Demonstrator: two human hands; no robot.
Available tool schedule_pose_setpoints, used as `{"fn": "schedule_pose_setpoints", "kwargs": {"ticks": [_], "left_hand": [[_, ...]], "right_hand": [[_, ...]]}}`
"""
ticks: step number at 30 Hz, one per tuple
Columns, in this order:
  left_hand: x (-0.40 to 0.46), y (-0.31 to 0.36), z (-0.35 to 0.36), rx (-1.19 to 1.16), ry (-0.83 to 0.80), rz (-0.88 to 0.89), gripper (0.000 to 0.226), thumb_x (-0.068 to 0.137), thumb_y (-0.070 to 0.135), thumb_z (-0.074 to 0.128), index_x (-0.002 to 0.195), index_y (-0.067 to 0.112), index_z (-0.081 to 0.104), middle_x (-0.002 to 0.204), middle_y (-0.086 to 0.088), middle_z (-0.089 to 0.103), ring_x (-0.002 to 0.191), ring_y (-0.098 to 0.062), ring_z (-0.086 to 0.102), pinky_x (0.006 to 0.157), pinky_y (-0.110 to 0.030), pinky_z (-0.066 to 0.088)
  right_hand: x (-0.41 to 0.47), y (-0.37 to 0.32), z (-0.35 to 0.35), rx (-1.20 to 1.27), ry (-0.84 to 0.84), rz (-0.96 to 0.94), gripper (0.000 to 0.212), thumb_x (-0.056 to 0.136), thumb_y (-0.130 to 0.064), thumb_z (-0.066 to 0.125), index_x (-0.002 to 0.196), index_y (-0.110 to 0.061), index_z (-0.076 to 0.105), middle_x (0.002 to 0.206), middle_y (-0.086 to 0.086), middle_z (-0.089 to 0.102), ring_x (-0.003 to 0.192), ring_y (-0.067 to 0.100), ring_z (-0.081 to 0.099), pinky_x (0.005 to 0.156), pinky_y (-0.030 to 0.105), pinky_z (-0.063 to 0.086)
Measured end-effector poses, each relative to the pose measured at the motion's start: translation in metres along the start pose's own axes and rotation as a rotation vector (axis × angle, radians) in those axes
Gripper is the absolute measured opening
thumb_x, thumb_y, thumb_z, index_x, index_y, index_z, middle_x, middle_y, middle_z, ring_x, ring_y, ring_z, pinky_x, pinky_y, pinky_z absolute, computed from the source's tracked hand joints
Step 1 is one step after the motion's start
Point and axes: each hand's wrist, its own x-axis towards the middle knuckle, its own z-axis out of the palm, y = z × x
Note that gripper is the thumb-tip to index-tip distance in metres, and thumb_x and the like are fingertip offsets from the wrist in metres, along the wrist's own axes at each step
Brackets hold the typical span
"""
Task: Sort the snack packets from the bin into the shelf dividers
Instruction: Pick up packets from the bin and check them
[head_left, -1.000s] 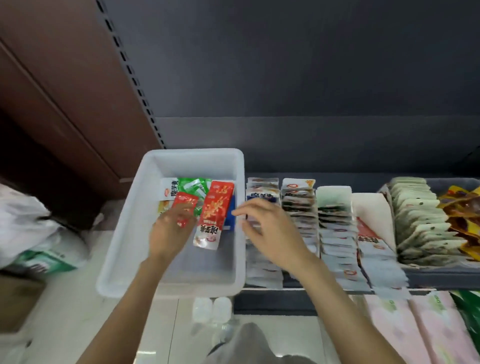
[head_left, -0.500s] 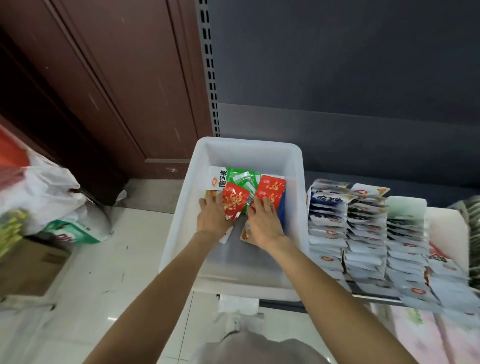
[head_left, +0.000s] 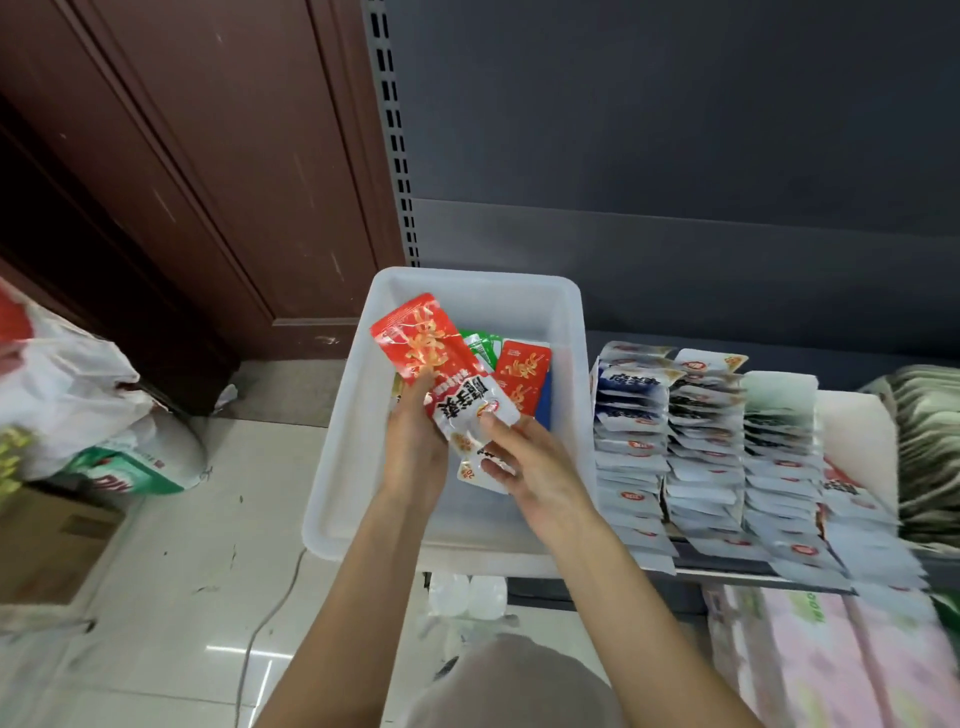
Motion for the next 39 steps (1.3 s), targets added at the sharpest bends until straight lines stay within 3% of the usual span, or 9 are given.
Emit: {"fn": "schedule_pose_setpoints", "kwargs": {"ticks": [2,5,8,10,14,18,26,34,39], "left_hand": [[-0.018,-0.005,0.014,0.159,0.025,0.073,0.02,0.101,0.023,0.04,0.105,0.02,0.06,0.093,0.003,0.07,0.082,-0.001,0.067,0.07,-0.018,0.051],[-0.033,-0.015,0.024,0.499,-0.014,0.203,0.023,0.095,0.038,0.051,0.099,0.021,0.067,0.094,0.007,0.072,0.09,-0.009,0.067,0.085,-0.029,0.05],[-0.038,-0.027,0.029,1.086,0.013,0.409,0.046,0.089,0.054,0.052,0.065,0.017,0.064,0.063,0.009,0.068,0.065,-0.005,0.063,0.065,-0.025,0.045],[-0.047,-0.033,0.047,1.165,-0.02,0.601,0.05,0.085,0.058,0.051,0.058,0.017,0.059,0.053,0.011,0.06,0.055,-0.004,0.057,0.056,-0.018,0.04],[-0.061,-0.054,0.104,1.079,-0.311,1.054,0.02,0.085,0.032,0.06,0.095,0.018,0.067,0.087,0.012,0.058,0.082,0.002,0.052,0.075,-0.008,0.038],[-0.066,-0.089,0.172,1.113,-0.666,1.145,0.029,0.085,0.029,0.063,0.11,0.016,0.066,0.104,-0.002,0.061,0.099,-0.014,0.056,0.088,-0.024,0.045],[-0.053,-0.169,0.228,1.264,-0.754,1.366,0.017,0.085,0.03,0.058,0.091,0.023,0.073,0.085,0.006,0.067,0.08,-0.014,0.06,0.073,-0.03,0.044],[-0.045,-0.208,0.225,1.525,-0.72,1.156,0.012,0.081,0.03,0.069,0.092,0.028,0.073,0.088,0.008,0.072,0.081,-0.015,0.064,0.077,-0.028,0.043],[-0.04,-0.213,0.226,1.649,-0.701,1.104,0.017,0.082,0.033,0.067,0.097,0.027,0.071,0.093,0.007,0.071,0.089,-0.018,0.06,0.082,-0.032,0.043]], "right_hand": [[-0.013,-0.003,-0.003,0.099,0.038,-0.055,0.032,0.08,-0.011,0.07,0.111,-0.013,0.065,0.11,0.007,0.07,0.099,0.022,0.066,0.087,0.033,0.051],[-0.033,-0.021,-0.022,0.16,0.204,-0.296,0.023,0.084,-0.009,0.067,0.106,-0.014,0.064,0.102,0.004,0.072,0.093,0.019,0.069,0.078,0.032,0.056],[-0.064,-0.048,-0.053,-0.137,0.358,-0.651,0.012,0.089,-0.015,0.063,0.098,-0.021,0.061,0.095,-0.005,0.072,0.087,0.013,0.07,0.059,0.024,0.055],[-0.084,-0.063,-0.081,-0.347,0.459,-0.82,0.01,0.09,-0.017,0.061,0.094,-0.026,0.059,0.089,-0.015,0.07,0.083,0.006,0.069,0.053,0.02,0.054],[-0.117,-0.079,-0.149,-0.786,0.652,-1.065,0.011,0.094,-0.02,0.058,0.102,-0.014,0.064,0.09,-0.01,0.066,0.081,0.005,0.064,0.069,0.027,0.055],[-0.152,-0.091,-0.205,-1.094,0.844,-1.246,0.013,0.092,-0.004,0.056,0.097,-0.001,0.068,0.091,0.007,0.07,0.08,0.013,0.063,0.078,0.015,0.047],[-0.146,-0.066,-0.286,-1.097,0.999,-1.223,0.015,0.088,-0.006,0.049,0.093,-0.002,0.063,0.095,0.009,0.069,0.089,0.017,0.061,0.081,0.017,0.043],[-0.115,-0.049,-0.325,-1.308,0.927,-0.93,0.012,0.081,-0.002,0.067,0.091,-0.008,0.067,0.08,0.008,0.069,0.066,0.026,0.065,0.059,0.02,0.043],[-0.101,-0.068,-0.327,-1.565,0.921,-0.795,0.023,0.07,-0.002,0.077,0.087,-0.017,0.077,0.09,0.0,0.071,0.08,0.024,0.062,0.055,0.026,0.05]]}}
